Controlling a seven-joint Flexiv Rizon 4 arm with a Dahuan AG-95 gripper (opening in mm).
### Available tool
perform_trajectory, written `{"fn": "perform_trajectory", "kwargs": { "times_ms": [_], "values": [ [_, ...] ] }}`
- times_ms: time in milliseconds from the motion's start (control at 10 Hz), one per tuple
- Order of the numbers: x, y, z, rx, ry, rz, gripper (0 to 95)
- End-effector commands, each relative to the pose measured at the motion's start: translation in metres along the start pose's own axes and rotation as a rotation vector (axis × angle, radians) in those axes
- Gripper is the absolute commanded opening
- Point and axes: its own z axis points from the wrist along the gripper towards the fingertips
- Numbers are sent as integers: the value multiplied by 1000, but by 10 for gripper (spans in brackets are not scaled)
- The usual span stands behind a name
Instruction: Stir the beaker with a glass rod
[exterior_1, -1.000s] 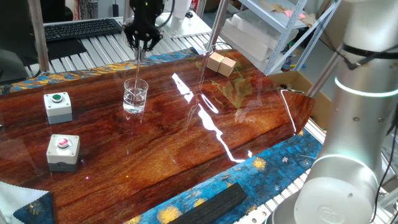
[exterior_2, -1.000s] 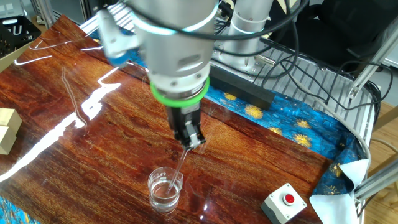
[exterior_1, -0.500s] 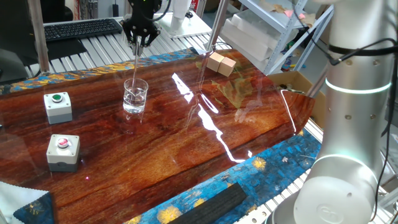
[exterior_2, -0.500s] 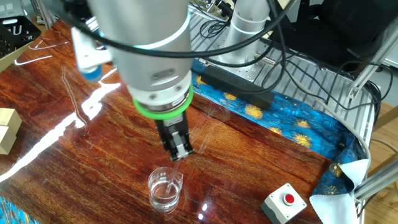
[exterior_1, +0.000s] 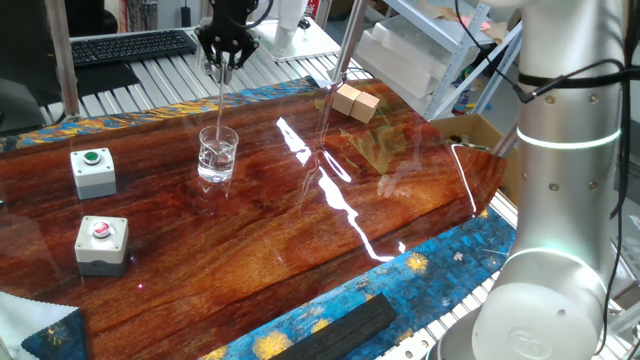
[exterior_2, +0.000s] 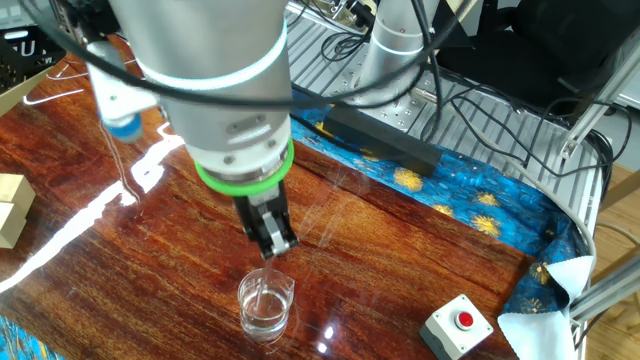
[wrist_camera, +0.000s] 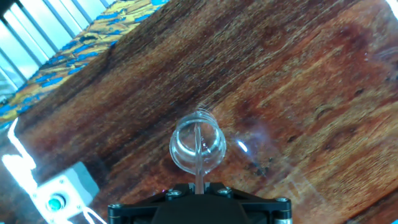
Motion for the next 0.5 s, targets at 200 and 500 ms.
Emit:
{"fn": "perform_trajectory", "kwargs": {
  "times_ms": [200,500],
  "values": [
    [5,-11,-4,4,2,-31,0],
    [25,-14,1,-5,4,4,0]
  ]
}}
